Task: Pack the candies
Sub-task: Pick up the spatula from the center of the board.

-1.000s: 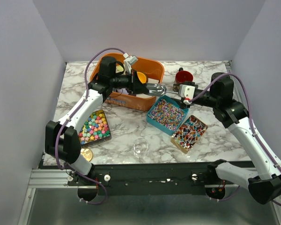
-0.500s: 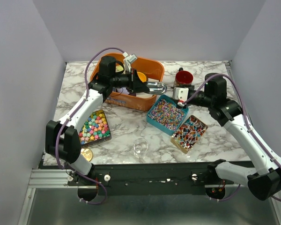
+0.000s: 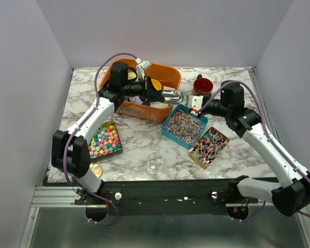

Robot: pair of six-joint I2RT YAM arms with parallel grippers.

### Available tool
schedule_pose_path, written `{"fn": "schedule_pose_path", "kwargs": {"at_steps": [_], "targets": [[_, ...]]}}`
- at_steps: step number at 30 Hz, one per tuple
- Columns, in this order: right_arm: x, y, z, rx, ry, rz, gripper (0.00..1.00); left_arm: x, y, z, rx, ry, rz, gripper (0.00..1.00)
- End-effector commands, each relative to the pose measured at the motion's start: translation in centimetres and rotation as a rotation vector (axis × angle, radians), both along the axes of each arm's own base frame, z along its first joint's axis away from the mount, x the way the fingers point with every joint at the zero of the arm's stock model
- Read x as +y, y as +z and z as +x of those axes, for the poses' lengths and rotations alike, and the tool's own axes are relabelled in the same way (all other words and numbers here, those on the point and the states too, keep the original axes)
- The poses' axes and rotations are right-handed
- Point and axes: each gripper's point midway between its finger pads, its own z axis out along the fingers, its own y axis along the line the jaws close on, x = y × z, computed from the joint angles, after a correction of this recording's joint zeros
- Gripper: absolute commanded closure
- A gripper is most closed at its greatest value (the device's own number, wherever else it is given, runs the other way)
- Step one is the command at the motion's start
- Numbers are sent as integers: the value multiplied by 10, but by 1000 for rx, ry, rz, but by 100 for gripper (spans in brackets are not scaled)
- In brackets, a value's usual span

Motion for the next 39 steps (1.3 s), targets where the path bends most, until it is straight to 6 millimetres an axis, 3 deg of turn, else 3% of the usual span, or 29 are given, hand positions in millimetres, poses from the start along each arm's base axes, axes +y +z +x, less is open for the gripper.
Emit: {"fn": "schedule_pose_path", "kwargs": {"at_steps": [1,13,20,30,34,37,38,39], "targets": [[4,-2,8,-31,-12,-11,60,-1,7,2,-2,-29,-24,100],[7,-15,31,-25,-85,-59,64,-1,3,8,10,-26,-25,100],[10,-11,36,-22,-98,-43,71,0,1,11,14,-21,-24,100],[14,-3,41,-58,-119,-32,73,1,-1,15,25,-12,-18,100],[13,-4,41,-50,-126,-38,80,1,-1,15,23,-11,-18,100],[13,-5,40,-40,-127,-39,91,1,-2,16,22,-8,-18,100],[12,-3,41,-35,-132,-33,99,2,-1,17,17,-2,-17,88],[13,-1,40,-33,-133,-25,99,3,-1,17,13,2,-13,82]]}}
